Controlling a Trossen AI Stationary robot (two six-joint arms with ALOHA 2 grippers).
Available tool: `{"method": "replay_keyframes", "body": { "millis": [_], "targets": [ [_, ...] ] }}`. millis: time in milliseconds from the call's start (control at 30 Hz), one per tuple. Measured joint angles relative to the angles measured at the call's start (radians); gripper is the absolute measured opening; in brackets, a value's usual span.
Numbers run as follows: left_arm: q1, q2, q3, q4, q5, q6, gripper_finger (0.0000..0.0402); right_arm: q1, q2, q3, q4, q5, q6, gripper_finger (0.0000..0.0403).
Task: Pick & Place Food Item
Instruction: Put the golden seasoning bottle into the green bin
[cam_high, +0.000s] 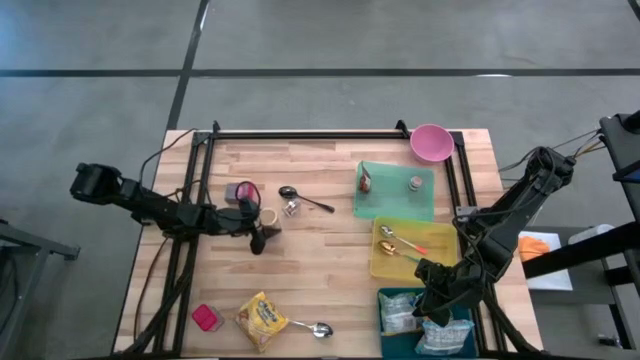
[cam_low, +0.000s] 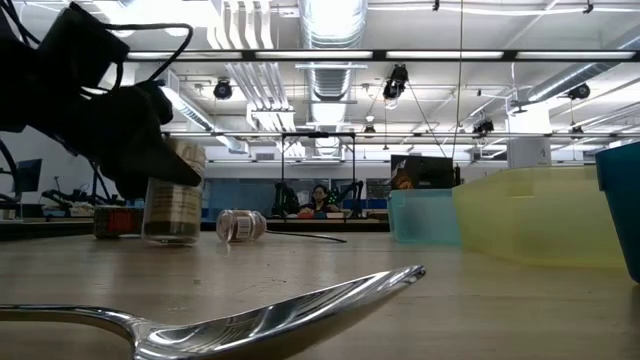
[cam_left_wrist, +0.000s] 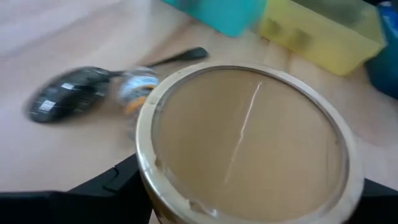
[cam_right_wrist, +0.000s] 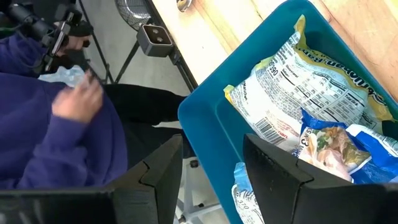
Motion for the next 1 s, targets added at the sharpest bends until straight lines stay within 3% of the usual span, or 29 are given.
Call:
{"method": "replay_keyframes", "body": {
  "millis": [200, 433, 600, 800, 1000],
  "targets": [
    [0.0, 0.002, 0.079, -0.079, 0.103, -0.007, 0.0285, 0.0, 0.0, 0.0, 0.0, 0.0, 0.0, 0.0165],
    [-0.001, 0.001, 0.257, -0.266, 0.234, 0.017, 0.0285, 0.0, 0.0, 0.0, 0.0, 0.0, 0.0, 0.0165],
    [-0.001, 0.002, 0.4, -0.438, 0.282, 0.076, 0.0285, 0.0, 0.0, 0.0, 0.0, 0.0, 0.0, 0.0165],
    [-0.001, 0.002, 0.508, -0.469, 0.364, 0.103, 0.0285, 0.0, 0.0, 0.0, 0.0, 0.0, 0.0, 0.0165],
    [-0.001, 0.002, 0.569, -0.547, 0.373, 0.057, 0.0285, 0.0, 0.0, 0.0, 0.0, -0.001, 0.0, 0.0165]
  ]
}}
